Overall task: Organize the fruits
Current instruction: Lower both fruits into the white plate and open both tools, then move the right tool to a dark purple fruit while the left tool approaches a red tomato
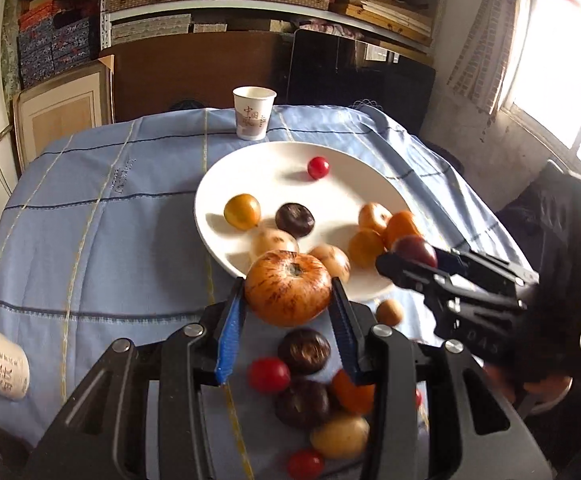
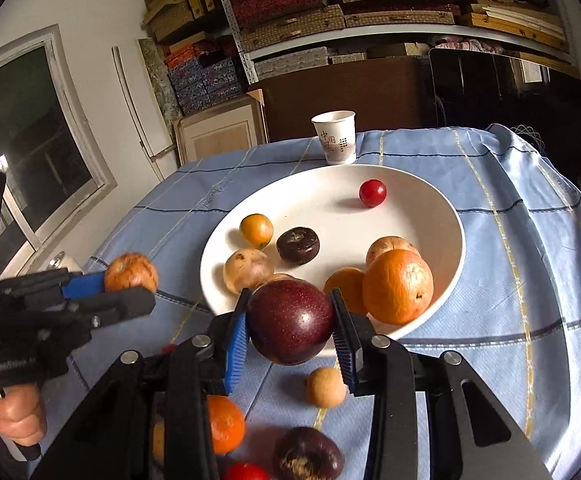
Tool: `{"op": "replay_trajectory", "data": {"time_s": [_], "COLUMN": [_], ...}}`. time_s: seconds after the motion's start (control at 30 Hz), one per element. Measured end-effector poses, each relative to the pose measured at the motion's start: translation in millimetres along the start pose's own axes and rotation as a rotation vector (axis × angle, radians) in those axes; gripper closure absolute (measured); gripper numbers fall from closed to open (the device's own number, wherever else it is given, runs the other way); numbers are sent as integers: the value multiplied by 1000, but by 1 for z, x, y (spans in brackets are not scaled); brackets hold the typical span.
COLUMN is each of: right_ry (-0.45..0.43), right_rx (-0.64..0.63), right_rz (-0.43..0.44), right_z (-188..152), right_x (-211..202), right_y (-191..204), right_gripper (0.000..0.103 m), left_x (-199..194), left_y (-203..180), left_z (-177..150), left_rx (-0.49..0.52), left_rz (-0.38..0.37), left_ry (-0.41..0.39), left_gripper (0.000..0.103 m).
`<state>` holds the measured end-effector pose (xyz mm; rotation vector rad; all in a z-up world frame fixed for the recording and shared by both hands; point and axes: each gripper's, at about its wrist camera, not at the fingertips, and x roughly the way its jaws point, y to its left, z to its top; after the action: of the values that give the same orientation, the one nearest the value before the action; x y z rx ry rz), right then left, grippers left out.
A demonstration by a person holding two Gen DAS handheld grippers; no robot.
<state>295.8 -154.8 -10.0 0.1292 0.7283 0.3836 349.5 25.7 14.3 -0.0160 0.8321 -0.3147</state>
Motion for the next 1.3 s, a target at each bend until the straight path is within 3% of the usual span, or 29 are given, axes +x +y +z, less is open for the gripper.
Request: {"op": "replay_trajectory", "data": {"time_s": [0.23,0.47,0.63,0.67,0.73,0.8,0.87,1.1,1.2,1.3], "right_ry": [7,36,-1,-13,-35,-47,-33,43,107,134], "right_rx": [8,-39,-17,-11,-5,3,3,72,67,42], "right_rz": [-12,-39,-14,-10,-5,0,2,24,23,18], "right_z": [26,36,34,33,27,20,9,-41,-60,-69], "right_x": [32,54,35,28,11,-3,-14,-31,-28,-27], "right_y": [-4,0,-7,-8,-11,-14,-16,-25,-22,-15], "right_gripper": [65,63,48,48,48,48,48,48,47,47], "left_x": [64,107,77,66,44,22,1,-24,-20,-28], "left_y": [12,9,14,14,15,13,12,18,24,32], "left_z": [58,67,65,63,55,42,23,-66,-88,-99], "left_rx": [-21,-10,-39,-47,-66,-76,-84,-138,-153,-182], "left_rz": [44,66,92,105,151,225,244,301,322,339], "left_ry": [31,90,20,5,-23,-43,-70,-69,-16,-23], "left_gripper": [63,60,28,26,13,8,6,5,5,5]}}
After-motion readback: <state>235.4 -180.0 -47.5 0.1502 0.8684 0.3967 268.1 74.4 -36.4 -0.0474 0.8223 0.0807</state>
